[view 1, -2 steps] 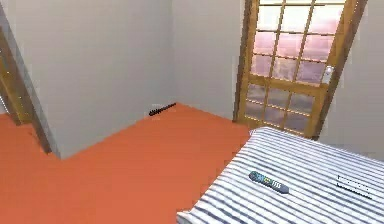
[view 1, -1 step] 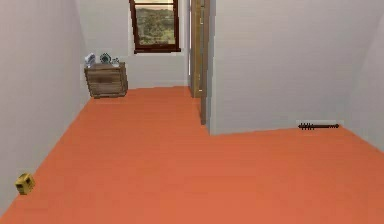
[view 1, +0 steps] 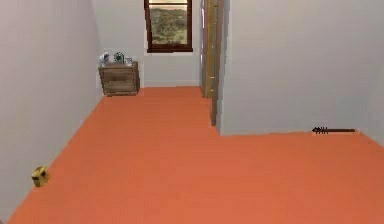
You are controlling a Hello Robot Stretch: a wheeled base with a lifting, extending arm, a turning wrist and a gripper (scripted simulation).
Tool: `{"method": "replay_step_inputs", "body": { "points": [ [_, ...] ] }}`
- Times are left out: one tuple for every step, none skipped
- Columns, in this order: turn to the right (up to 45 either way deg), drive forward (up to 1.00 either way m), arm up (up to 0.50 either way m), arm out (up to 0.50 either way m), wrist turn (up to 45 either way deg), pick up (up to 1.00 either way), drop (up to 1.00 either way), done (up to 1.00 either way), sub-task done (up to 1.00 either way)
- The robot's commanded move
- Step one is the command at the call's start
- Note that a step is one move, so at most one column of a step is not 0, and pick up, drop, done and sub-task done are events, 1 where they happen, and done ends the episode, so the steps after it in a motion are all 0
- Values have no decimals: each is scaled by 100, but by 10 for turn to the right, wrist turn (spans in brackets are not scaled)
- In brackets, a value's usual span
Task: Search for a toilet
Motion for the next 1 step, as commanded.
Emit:
{"method": "replay_step_inputs", "body": {
  "points": [
    [0,100,0,0,0,0,0,0,0]
  ]
}}
